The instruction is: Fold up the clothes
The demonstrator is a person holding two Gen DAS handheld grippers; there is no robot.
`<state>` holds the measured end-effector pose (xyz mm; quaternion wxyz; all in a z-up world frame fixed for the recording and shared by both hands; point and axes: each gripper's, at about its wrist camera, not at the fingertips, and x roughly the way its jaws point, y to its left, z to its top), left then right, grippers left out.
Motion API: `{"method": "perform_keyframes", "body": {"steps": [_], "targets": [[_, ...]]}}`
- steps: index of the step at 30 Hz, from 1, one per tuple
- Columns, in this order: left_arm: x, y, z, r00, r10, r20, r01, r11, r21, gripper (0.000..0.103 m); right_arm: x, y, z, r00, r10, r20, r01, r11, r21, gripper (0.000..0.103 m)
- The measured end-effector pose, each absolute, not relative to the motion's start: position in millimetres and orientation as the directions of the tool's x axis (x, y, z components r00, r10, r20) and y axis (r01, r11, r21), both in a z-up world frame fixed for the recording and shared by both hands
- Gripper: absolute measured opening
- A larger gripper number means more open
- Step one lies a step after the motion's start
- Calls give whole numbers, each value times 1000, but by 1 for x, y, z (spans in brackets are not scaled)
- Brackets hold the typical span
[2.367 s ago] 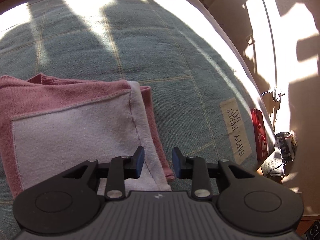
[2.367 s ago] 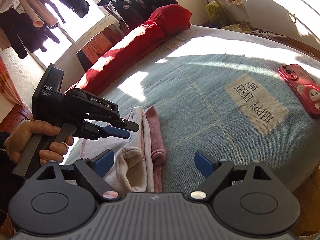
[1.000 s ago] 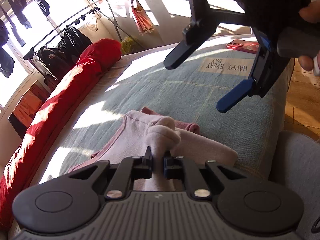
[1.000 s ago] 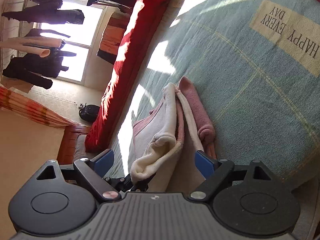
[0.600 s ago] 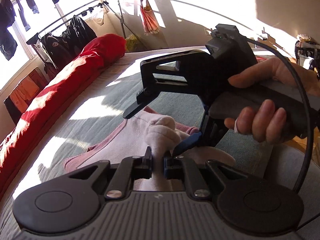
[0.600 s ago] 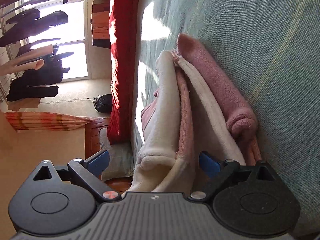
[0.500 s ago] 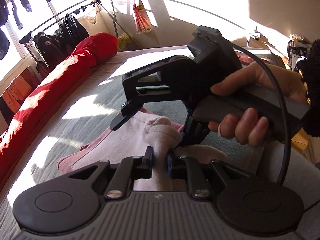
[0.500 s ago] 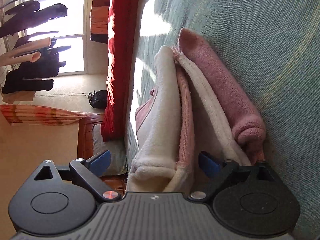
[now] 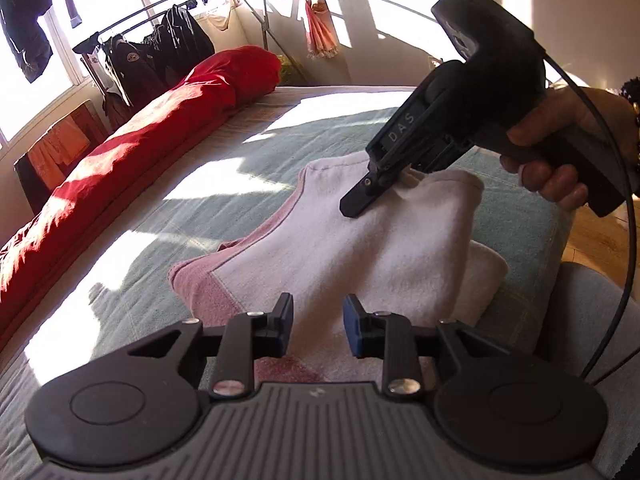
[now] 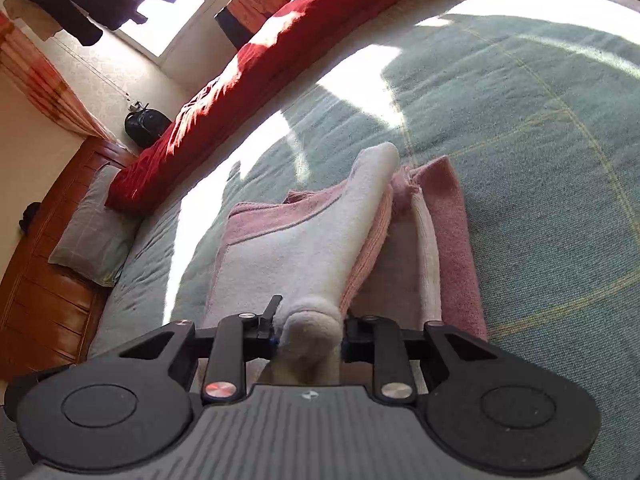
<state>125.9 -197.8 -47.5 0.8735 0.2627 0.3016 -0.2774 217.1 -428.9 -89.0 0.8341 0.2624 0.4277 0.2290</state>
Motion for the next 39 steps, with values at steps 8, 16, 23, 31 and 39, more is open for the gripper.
{"method": "perform_keyframes", "body": {"steps": [8, 16, 23, 31, 39], "targets": [[148, -195, -59, 669, -316, -673, 622, 734, 274, 30, 211, -443, -92, 543, 545, -639, -125, 805, 581, 29], [166, -211, -94, 627, -280, -727, 651, 700, 292, 38, 212, -459, -141, 493, 569, -658, -18, 762, 647, 29], [173, -212, -82, 655, -304, -692, 644, 703, 301, 41, 204, -459, -133, 520, 542, -660, -15, 779, 627, 28], [223, -205, -99, 627, -272, -730, 606, 759, 237, 51, 195, -456, -126, 514, 514, -687, 3, 799, 601, 33], [223, -200, -87, 643, -313, -699, 607, 765, 215, 49, 209, -473, -73, 611, 371, -699, -44, 898, 438, 60]]}}
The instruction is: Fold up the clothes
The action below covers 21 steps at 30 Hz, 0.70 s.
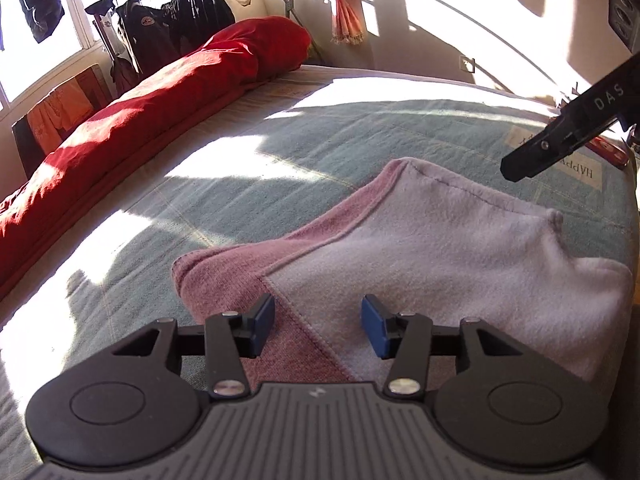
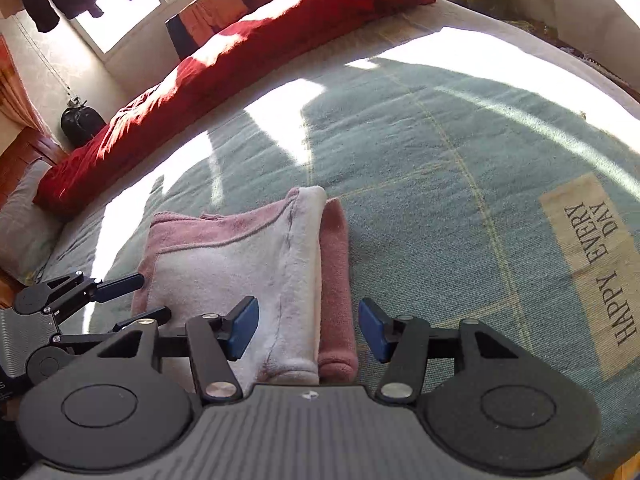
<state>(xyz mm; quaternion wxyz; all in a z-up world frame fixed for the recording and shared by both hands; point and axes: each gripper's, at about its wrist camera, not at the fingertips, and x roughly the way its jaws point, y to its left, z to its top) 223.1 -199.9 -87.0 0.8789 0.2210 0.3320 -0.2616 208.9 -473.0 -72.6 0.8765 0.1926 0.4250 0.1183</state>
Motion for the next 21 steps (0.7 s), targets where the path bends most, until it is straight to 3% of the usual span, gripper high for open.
{"method": "perform_keyframes", "body": {"steps": [9, 11, 12, 13, 17, 21], "targets": [[233, -199, -100, 612, -328, -720, 601, 784, 154, 49, 305, -450, -92, 585, 395, -708, -109, 904, 414, 59], [235, -197, -101, 606, -337, -720, 601, 787, 138, 49, 322, -439, -103, 550, 408, -729, -125, 903, 412, 53], [235, -196, -101, 606, -337, -721, 602, 786, 138, 50, 326, -434, -106, 535, 405, -742, -132, 907, 400, 30], [235, -196, -101, 604, -341, -721, 603, 786, 134, 50, 325, -430, -106, 536, 388, -749, -146, 917, 371, 24], [234, -195, -96, 610, -361, -705, 613, 779, 132, 50, 315, -434, -101, 576, 327, -749, -142, 943, 302, 21], [241, -201, -92, 631, -359, -688, 617, 770, 164, 52, 311, -444, -107, 582, 334, -742, -106, 935, 337, 21]]}}
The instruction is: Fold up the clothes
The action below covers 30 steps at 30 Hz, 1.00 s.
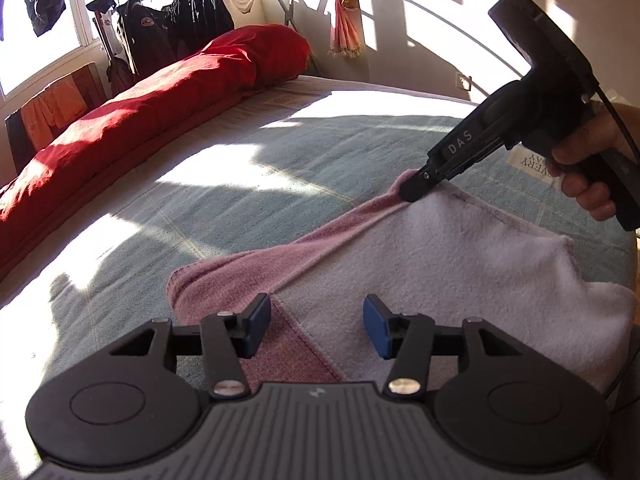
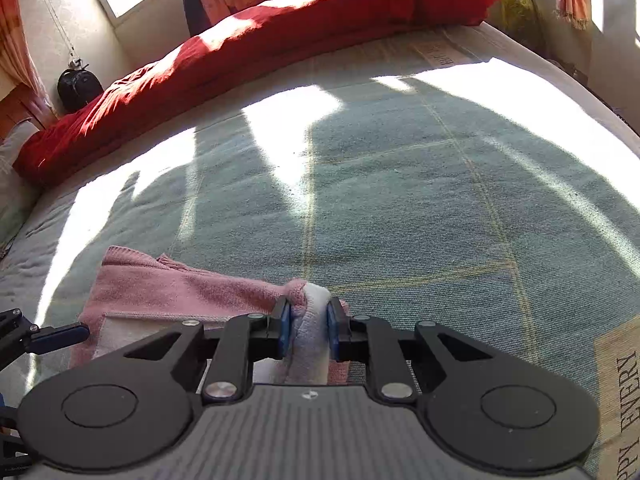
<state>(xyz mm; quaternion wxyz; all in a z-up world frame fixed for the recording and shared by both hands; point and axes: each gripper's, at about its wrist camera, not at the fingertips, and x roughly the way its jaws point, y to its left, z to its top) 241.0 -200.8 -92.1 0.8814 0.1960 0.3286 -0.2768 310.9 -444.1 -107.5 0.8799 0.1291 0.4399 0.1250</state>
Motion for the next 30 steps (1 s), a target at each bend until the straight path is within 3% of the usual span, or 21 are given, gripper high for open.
{"method": "perform_keyframes", "body": {"steps": [8, 16, 22, 30], "targets": [[292, -202, -112, 568, -375, -733, 581, 813, 35, 62, 312, -444, -112, 583, 301, -754, -76, 945, 319, 21], [298, -184, -99, 593, -355, -723, 533, 846, 22, 60, 311, -447, -118, 588, 297, -752, -55, 943, 329, 24], [331, -173, -119, 519, -355, -778, 465, 880, -91, 62, 312, -452, -123, 588, 301, -751, -28, 935, 354, 31], [297, -163, -79, 520, -362, -774, 502, 862, -66, 57, 288, -456, -79, 623, 324, -712, -81, 932, 354, 38]]}}
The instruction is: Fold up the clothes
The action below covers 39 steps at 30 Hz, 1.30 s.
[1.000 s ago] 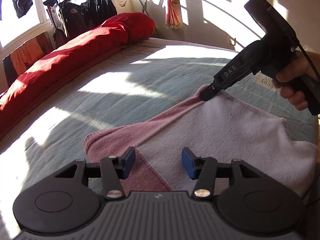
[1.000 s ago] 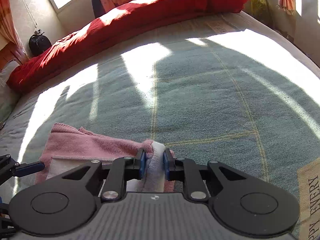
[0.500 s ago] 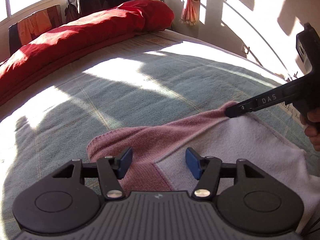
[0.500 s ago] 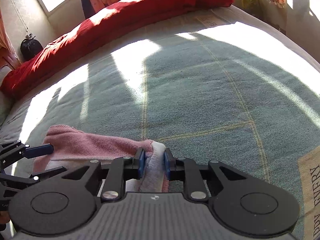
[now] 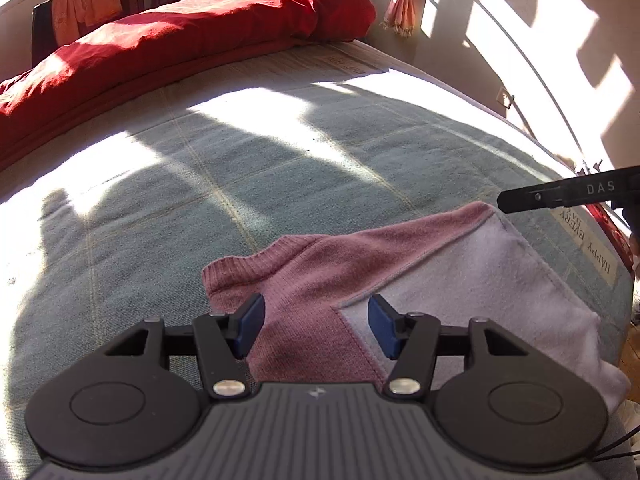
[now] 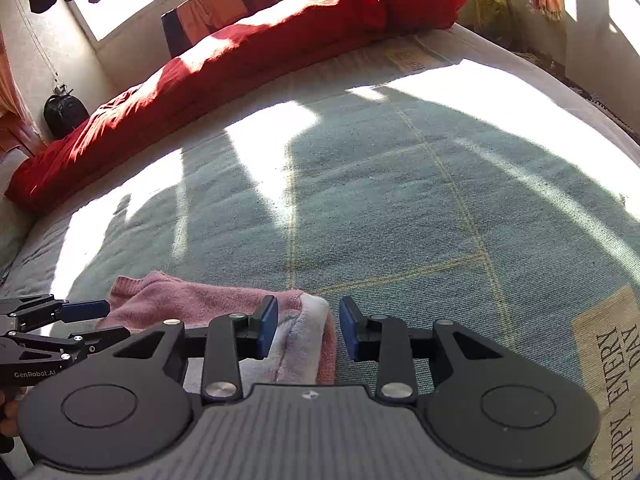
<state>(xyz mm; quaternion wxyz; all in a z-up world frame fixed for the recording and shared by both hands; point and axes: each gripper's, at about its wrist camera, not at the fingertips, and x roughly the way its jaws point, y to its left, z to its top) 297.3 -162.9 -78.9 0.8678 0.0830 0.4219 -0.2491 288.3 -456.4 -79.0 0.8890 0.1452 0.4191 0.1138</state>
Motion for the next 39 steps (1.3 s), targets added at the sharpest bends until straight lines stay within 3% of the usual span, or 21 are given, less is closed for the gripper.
{"method": "perform_keyframes", "body": {"steps": [4, 8, 10, 12, 14, 18, 21, 27, 29, 34, 39], "targets": [[260, -163, -63, 471, -411, -781, 560, 823, -94, 58, 257, -448, -55, 538, 491, -685, -235, 868, 438, 37], [229, -173, -73, 424, -404, -810, 595, 799, -87, 59, 227, -428, -68, 404, 543, -736, -330, 837, 436, 34], [220, -178, -83, 429, -376, -821, 596, 801, -55, 59, 216, -424, -83, 370, 495, -786, -329, 861, 387, 28], [217, -180, -88, 437, -351, -828, 589, 807, -31, 60, 207, -432, -95, 358, 462, -812, -301, 880, 368, 10], [214, -183, -86, 442, -332, -833, 592, 806, -7, 60, 199, -439, -93, 368, 449, -815, -287, 888, 360, 5], [199, -183, -72, 433, -352, -830, 627, 779, -4, 59, 178, -440, -71, 405, 442, -800, -320, 889, 328, 13], [183, -190, -67, 423, -383, -821, 665, 747, -6, 60, 170, -427, -60, 398, 480, -782, -380, 862, 335, 14], [151, -202, -89, 325, -381, -865, 733, 679, -23, 60, 166, -411, -85, 347, 362, -865, -376, 899, 225, 15], [141, -197, -99, 295, -359, -885, 742, 670, -24, 60, 161, -423, -88, 348, 336, -875, -341, 915, 216, 20], [123, -182, -100, 276, -327, -904, 761, 649, -2, 60, 150, -438, -70, 369, 386, -845, -307, 909, 281, 23], [122, -192, -86, 294, -393, -871, 771, 636, -26, 61, 151, -406, -59, 357, 462, -812, -371, 868, 330, 24]]}}
